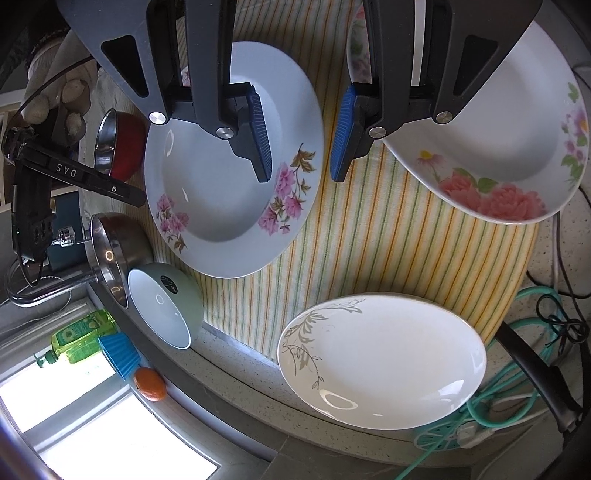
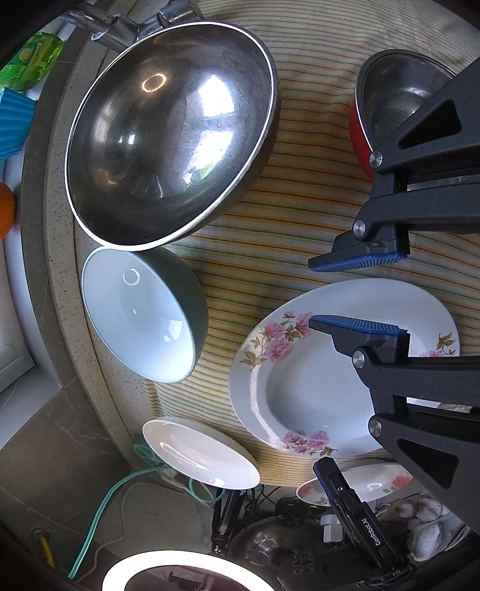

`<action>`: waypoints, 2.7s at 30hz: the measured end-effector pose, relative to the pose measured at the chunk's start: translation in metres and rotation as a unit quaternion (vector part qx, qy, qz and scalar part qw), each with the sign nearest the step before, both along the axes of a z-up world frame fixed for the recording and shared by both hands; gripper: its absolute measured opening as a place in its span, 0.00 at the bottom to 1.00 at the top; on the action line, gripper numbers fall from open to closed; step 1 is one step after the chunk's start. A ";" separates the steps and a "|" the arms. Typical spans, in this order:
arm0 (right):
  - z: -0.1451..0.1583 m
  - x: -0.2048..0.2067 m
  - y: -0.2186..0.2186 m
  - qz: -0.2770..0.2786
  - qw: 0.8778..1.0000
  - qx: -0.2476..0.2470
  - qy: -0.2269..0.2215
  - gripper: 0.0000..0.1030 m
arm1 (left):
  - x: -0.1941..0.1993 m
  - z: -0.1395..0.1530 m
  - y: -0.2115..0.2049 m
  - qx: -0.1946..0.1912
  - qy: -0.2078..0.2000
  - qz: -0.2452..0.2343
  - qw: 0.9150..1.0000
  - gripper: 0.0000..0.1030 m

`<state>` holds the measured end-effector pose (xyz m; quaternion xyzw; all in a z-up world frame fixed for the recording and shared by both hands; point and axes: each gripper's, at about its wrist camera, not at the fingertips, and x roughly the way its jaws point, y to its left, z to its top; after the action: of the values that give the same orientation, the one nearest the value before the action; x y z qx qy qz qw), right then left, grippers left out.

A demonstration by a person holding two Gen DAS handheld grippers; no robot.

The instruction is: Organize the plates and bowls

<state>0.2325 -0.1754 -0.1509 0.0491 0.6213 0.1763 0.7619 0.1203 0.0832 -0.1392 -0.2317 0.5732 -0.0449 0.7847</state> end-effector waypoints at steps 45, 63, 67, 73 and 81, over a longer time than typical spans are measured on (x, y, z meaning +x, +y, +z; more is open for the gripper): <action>0.004 -0.056 0.018 -0.010 0.999 -0.038 0.006 0.21 | 0.006 -0.002 -0.014 0.034 0.009 -0.018 0.999 0.23; 0.005 -0.108 0.004 -0.024 0.999 -0.002 0.030 0.21 | 0.016 0.001 -0.047 0.013 0.004 -0.076 0.997 0.19; -0.006 -0.116 0.010 -0.019 0.998 0.018 0.053 0.21 | 0.016 0.003 -0.064 0.030 -0.006 -0.086 0.996 0.15; -0.016 -0.132 0.004 -0.029 0.998 0.023 0.055 0.11 | 0.010 0.023 -0.051 0.052 -0.035 -0.071 0.995 0.15; -0.021 -0.148 -0.008 -0.043 0.998 0.028 0.040 0.11 | 0.013 0.011 -0.017 0.058 -0.010 -0.050 0.997 0.15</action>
<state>0.0850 -0.1833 -0.1714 0.1035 0.6436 0.1587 0.7415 0.1331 0.0659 -0.1286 -0.1559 0.5782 -0.0529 0.7991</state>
